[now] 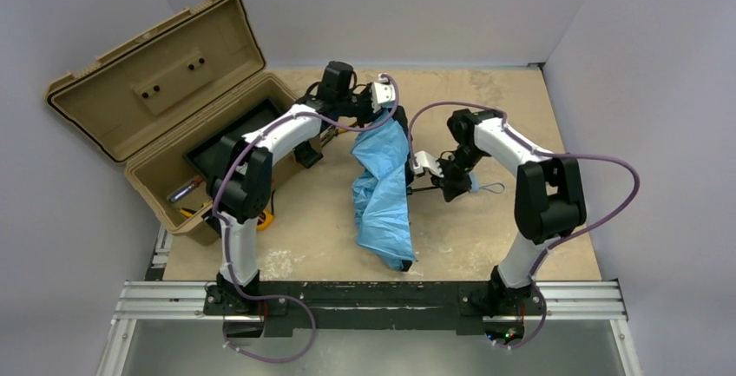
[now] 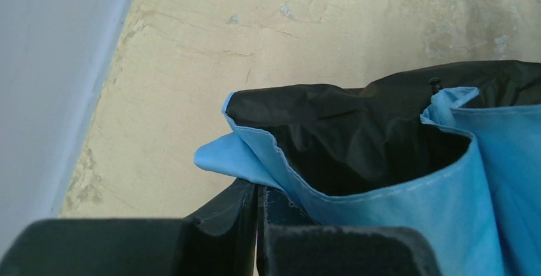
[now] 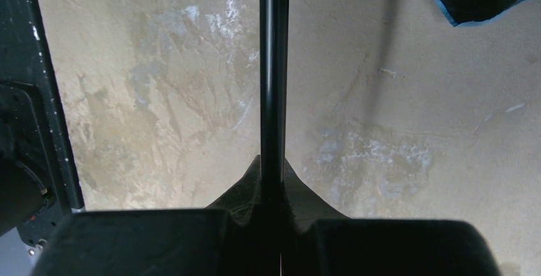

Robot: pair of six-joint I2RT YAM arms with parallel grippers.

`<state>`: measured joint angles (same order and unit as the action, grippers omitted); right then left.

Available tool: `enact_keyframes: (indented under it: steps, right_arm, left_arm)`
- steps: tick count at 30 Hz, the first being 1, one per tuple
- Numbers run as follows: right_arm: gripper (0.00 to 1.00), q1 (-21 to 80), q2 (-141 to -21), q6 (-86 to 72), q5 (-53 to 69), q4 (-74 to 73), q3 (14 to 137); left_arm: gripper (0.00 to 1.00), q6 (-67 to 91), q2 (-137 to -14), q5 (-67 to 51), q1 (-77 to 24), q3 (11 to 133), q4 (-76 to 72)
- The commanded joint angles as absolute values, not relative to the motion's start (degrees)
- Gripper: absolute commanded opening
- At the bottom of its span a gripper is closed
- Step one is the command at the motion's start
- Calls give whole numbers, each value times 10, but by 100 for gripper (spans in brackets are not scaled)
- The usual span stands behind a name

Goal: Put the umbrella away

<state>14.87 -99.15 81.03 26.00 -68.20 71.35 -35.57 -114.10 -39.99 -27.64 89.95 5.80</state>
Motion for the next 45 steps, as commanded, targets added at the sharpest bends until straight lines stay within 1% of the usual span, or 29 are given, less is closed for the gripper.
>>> enact_keyframes:
  steps: [1, 7, 11, 15, 16, 17, 20, 22, 23, 24, 25, 27, 31, 32, 33, 34, 35, 36, 38, 41, 43, 45]
  right_arm:
    - [0, 150, -1030, 833, 286, -695, 742]
    - [0, 143, -1090, 835, 282, -695, 751]
    - [0, 135, -1111, 829, 283, -695, 770]
    - [0, 125, -1130, 816, 285, -695, 794]
    - [0, 123, -1137, 812, 286, -695, 800]
    - [0, 121, -1142, 807, 286, -695, 810]
    - [0, 118, -1154, 802, 289, -695, 827]
    - [0, 117, -1160, 800, 292, -695, 836]
    - [0, 117, -1163, 800, 293, -695, 842]
    - [0, 118, -1167, 799, 294, -695, 846]
    - [0, 117, -1171, 799, 294, -695, 849]
    - [0, 117, -1176, 801, 296, -695, 855]
    - [0, 115, -1188, 802, 295, -695, 867]
    - [2, 114, -1190, 802, 297, -695, 870]
    - [7, 112, -1192, 801, 299, -695, 877]
    - [15, 110, -1194, 800, 302, -695, 884]
    - [25, 108, -1193, 799, 307, -695, 891]
    - [29, 106, -1192, 799, 311, -695, 896]
    - [49, 102, -1184, 797, 322, -695, 912]
    - [54, 100, -1175, 784, 334, -695, 939]
    - [56, 97, -1168, 776, 345, -695, 957]
    - [57, 94, -1154, 766, 353, -695, 975]
  left_arm:
    - [0, -377, -1163, -396, -285, 957, 68]
    - [0, -388, -1193, -375, -285, 994, 77]
    - [0, -378, -1212, -339, -283, 1007, 69]
    - [17, -328, -1229, -282, -281, 1031, 44]
    - [23, -313, -1231, -265, -279, 1041, 39]
    - [31, -295, -1234, -248, -278, 1054, 35]
    - [50, -227, -1237, -220, -270, 1096, 40]
    - [57, -194, -1233, -209, -264, 1123, 46]
    - [64, -181, -1231, -210, -261, 1136, 52]
    - [76, -166, -1228, -204, -258, 1151, 60]
    - [81, -153, -1225, -199, -256, 1164, 67]
    - [87, -131, -1215, -208, -250, 1180, 75]
    - [88, -98, -1182, -215, -245, 1186, 86]
    - [88, -90, -1172, -219, -245, 1184, 92]
    - [87, -80, -1161, -222, -245, 1182, 100]
    - [87, -69, -1141, -226, -244, 1175, 108]
    - [86, -59, -1122, -229, -244, 1156, 115]
    - [86, -51, -1100, -230, -244, 1145, 117]
    - [86, -36, -1053, -231, -244, 1095, 113]
    - [87, -27, -982, -236, -244, 1039, 119]
    - [88, -23, -937, -233, -242, 1007, 127]
    - [92, 5, -893, -235, -235, 975, 128]
